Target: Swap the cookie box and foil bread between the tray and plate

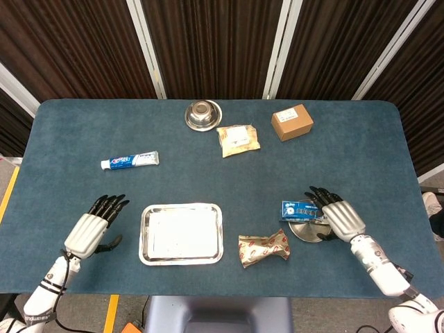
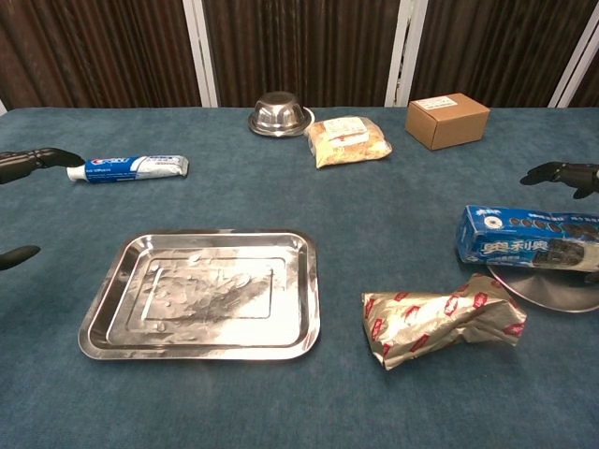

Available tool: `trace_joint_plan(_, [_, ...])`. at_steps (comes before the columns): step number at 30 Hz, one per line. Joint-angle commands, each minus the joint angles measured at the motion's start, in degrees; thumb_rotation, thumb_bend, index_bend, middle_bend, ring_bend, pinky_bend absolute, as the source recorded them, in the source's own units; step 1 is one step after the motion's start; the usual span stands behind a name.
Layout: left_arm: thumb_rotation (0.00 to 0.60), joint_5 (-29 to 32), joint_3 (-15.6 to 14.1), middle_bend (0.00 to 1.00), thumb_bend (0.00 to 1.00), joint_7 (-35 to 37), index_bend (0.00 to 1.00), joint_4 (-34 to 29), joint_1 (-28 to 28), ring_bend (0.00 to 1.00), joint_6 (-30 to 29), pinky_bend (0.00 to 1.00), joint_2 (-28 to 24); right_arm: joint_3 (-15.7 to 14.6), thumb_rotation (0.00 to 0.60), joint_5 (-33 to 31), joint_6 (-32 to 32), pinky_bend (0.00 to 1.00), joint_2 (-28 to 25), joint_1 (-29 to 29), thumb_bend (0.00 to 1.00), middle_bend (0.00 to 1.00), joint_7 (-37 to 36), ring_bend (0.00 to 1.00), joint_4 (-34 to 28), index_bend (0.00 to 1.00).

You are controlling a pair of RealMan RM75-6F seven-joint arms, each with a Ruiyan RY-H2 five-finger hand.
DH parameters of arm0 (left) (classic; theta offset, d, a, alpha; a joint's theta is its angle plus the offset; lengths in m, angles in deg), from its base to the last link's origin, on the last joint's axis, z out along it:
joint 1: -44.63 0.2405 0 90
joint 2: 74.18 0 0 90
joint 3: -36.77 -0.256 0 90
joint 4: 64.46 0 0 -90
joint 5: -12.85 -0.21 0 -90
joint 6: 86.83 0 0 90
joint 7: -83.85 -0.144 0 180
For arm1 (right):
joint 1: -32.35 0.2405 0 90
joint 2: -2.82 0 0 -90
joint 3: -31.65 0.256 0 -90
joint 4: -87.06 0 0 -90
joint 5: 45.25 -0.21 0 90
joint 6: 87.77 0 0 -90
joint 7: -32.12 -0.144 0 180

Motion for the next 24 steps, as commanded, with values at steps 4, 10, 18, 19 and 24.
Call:
trace_joint_plan(4, [0.600,-7.70,-2.54,0.00,0.35,2.31,0.00,-6.53,-1.96,0.00,-1.02,0.00,-1.72,0.38,0.600,5.12,16.58,0.27,-3.02,-7.71,0.24,0.02,-5.38,0.02,-4.00,0.00])
trace_joint_plan(10, [0.600,-8.49,-1.53,0.00,0.34,1.22,0.00,-13.19,-6.49,0.00,5.29,0.00,0.59,-0.10,0.600,9.86,29.43,0.25,-1.15,-14.17,0.22,0.00,-5.46,0.00,-0.72,0.00])
trace_joint_plan(18, [0.600,-1.36,5.84,0.00,0.31,-4.94,0.00,-18.02,-14.47,0.00,16.56,0.00,11.04,-0.35,0.600,10.36,30.24,0.11,-5.51,-16.01,0.20,0.00,-7.58,0.00,-4.63,0.00])
trace_joint_plan(19, [0.600,0.07,6.52,0.00,0.31,-5.47,0.00,-18.31,-15.42,0.00,18.24,0.00,12.26,-0.12,0.600,10.09,30.20,0.11,-5.91,-16.08,0.20,0.00,-8.35,0.00,-4.69,0.00])
trace_joint_plan(24, [0.600,7.75,9.97,0.00,0.29,-7.86,0.00,-17.64,-20.64,0.00,26.20,0.00,19.42,0.89,0.600,7.99,28.19,0.11,-7.73,-16.12,0.20,0.00,-11.89,0.00,-4.82,0.00])
